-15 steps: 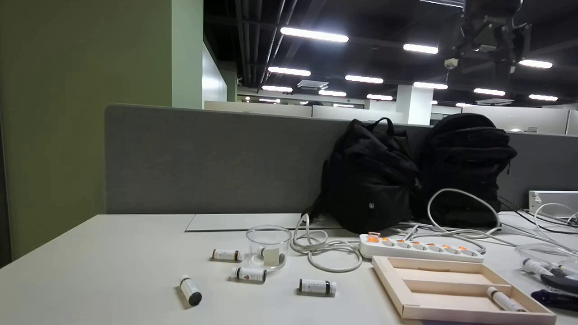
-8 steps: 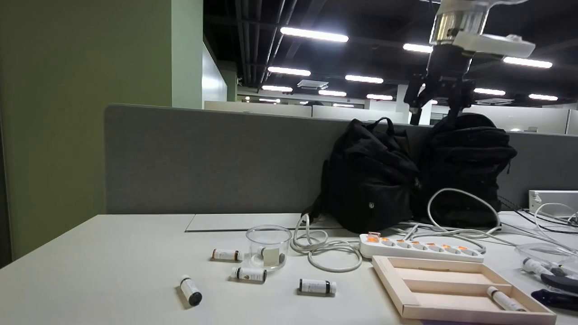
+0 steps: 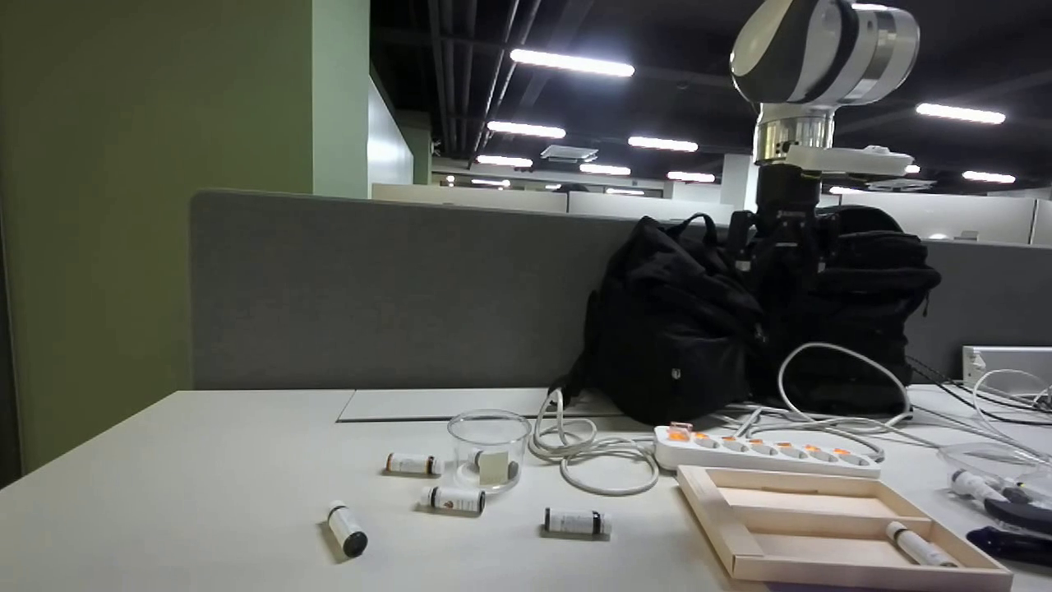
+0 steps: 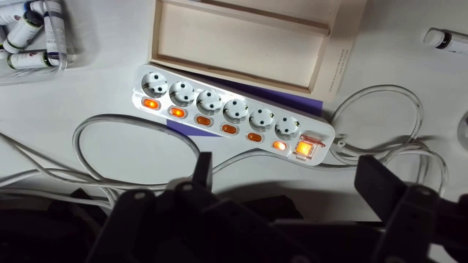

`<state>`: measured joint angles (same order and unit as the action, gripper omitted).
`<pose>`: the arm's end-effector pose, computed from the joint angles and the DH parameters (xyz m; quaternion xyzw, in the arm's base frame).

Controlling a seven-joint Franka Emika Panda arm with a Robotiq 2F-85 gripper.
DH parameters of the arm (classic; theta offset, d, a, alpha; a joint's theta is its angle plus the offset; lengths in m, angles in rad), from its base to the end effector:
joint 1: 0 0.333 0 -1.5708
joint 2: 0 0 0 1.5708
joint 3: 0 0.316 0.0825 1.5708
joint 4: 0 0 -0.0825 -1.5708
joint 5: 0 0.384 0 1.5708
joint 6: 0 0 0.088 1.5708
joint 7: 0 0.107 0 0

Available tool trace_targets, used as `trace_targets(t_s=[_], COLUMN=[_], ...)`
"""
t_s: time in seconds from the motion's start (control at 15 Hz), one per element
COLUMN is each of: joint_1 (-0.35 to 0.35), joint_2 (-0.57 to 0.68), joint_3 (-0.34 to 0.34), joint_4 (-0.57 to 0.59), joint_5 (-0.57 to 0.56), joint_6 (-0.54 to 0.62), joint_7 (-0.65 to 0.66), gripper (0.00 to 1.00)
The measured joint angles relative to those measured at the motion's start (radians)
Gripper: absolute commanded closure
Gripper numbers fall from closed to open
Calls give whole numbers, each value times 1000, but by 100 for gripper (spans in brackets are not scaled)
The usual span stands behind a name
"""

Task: Turn on the third switch from the right side of the adapter

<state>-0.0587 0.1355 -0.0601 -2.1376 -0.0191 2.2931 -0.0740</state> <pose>0.5570 -0.0665 0.3448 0.9998 -0.0158 0.0090 0.0122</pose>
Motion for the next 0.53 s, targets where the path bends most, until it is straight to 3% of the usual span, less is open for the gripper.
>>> trace_targets(t_s=[0.07, 0.13, 0.33, 0.53], joint_1=[0, 0, -12, -62], joint_2=[-2, -5, 17, 120], joint_3=[0, 0, -9, -37], joint_4=[3, 3, -7, -11], joint_5=[0, 0, 8, 70], joint_6=[-5, -9, 73, 253], joint_7=[0, 0, 15, 11], gripper=[0, 25, 40, 62])
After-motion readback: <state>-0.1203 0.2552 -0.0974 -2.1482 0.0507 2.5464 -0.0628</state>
